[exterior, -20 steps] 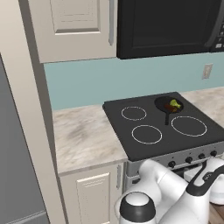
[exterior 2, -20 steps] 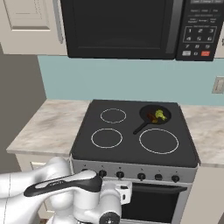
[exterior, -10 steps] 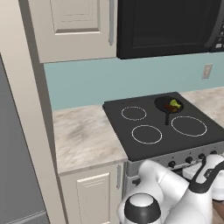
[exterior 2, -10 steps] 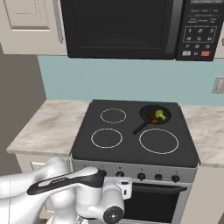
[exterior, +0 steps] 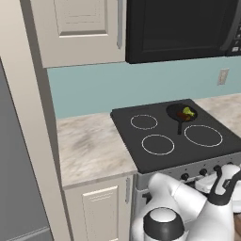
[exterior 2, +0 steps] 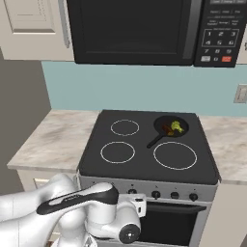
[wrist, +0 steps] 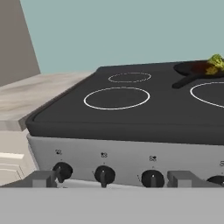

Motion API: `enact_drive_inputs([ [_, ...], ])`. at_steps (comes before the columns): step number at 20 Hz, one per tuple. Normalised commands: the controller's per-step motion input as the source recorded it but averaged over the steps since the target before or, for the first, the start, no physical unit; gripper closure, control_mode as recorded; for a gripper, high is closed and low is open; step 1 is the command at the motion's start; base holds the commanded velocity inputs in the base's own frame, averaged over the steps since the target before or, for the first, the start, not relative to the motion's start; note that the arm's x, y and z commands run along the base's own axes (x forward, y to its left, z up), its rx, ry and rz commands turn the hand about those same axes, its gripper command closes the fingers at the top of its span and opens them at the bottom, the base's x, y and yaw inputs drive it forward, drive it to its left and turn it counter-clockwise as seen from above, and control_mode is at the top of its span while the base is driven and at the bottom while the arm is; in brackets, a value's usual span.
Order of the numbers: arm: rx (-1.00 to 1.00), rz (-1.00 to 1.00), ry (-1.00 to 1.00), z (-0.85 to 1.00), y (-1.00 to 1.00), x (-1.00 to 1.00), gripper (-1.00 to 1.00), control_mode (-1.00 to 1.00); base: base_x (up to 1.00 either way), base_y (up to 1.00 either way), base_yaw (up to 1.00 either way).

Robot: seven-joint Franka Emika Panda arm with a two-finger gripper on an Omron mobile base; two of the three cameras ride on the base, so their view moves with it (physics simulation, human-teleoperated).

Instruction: Put the sweet potato and broccoli in the pan. Then turn on the rear right burner and set the heat to medium.

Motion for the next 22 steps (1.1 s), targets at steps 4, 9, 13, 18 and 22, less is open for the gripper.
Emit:
enact_drive_inputs([
  [4, 0.00, 0.00, 0.00, -0.32, 0.17, 0.07, -1.00, -1.00, 0.00, 0.00, 0.00],
  [9, 0.00, 0.00, 0.00, -0.22, 0.16, 0.11, -1.00, -1.00, 0.00, 0.00, 0.00],
  [13, 0.00, -0.06, 0.00, -0.01, 0.09, 0.26, -1.00, -1.00, 0.00, 0.00, 0.00],
  [18, 0.00, -0.14, 0.00, -0.01, 0.09, 0.32, -1.00, -1.00, 0.00, 0.00, 0.00],
  [22, 0.00, -0.15, 0.00, 0.00, 0.20, 0.29, -1.00, -1.00, 0.00, 0.00, 0.00],
])
